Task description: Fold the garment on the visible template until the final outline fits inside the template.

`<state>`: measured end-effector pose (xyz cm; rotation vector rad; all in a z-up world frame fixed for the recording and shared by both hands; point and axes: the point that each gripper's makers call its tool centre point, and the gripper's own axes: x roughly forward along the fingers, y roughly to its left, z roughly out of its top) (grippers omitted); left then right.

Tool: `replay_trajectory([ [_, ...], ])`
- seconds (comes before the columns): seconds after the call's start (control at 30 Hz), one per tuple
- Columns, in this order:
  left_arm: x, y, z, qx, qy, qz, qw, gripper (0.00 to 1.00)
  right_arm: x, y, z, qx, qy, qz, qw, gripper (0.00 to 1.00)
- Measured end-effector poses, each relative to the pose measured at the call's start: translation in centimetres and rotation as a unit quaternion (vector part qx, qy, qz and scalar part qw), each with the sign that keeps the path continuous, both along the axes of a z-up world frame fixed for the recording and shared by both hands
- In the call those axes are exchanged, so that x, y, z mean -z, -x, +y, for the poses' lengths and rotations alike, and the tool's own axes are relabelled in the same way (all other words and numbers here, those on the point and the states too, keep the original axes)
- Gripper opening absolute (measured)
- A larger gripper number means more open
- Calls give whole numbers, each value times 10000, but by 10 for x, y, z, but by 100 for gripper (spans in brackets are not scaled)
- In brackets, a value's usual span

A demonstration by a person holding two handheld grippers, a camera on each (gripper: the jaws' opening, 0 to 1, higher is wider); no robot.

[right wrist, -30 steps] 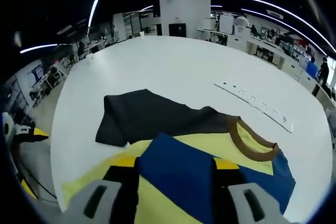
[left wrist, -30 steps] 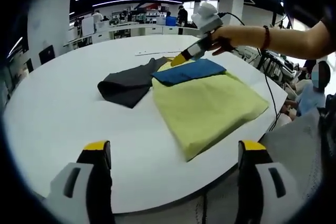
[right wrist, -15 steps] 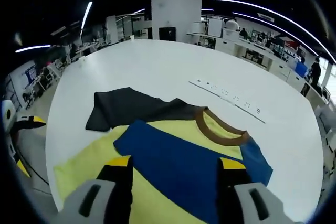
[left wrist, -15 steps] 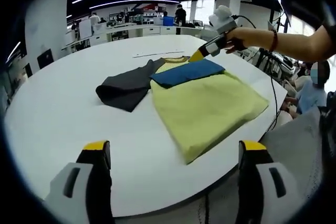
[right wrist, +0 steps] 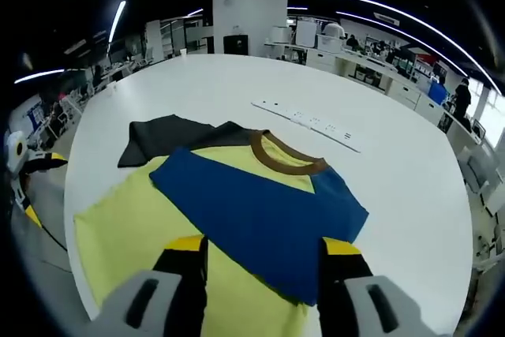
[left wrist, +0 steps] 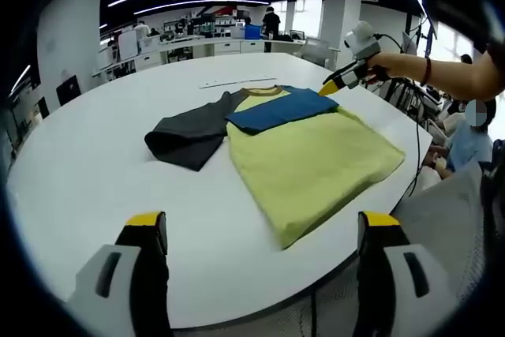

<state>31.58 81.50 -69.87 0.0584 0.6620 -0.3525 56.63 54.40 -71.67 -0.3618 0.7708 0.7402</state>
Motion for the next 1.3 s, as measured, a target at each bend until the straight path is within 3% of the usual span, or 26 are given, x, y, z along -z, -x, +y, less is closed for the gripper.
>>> replay_trajectory([
  [0.27, 4, 0, 2, -70, 31, 48, 10000, 96, 19, 0, -39, 251, 274, 146, 9992, 34],
  [0.47, 4, -1, 0, -45, 62, 36, 10000, 95, 26, 6, -54, 378, 383, 265, 9982, 28],
  [0.63, 5, 1, 1, -61, 83, 86, 9999, 95, 29, 11, -59, 394, 504, 282, 9976, 23],
  [0.97, 8, 4, 2, -56, 89, 149, 9998, 93, 31, 13, -56, 527, 370, 303, 9975, 10],
  [1.07, 7, 5, 2, -38, 84, 154, 9998, 92, 35, 15, -53, 318, 493, 315, 9978, 6],
  [1.3, 10, 9, 4, -78, 90, 202, 9997, 92, 38, 12, -55, 353, 543, 318, 9974, 1],
])
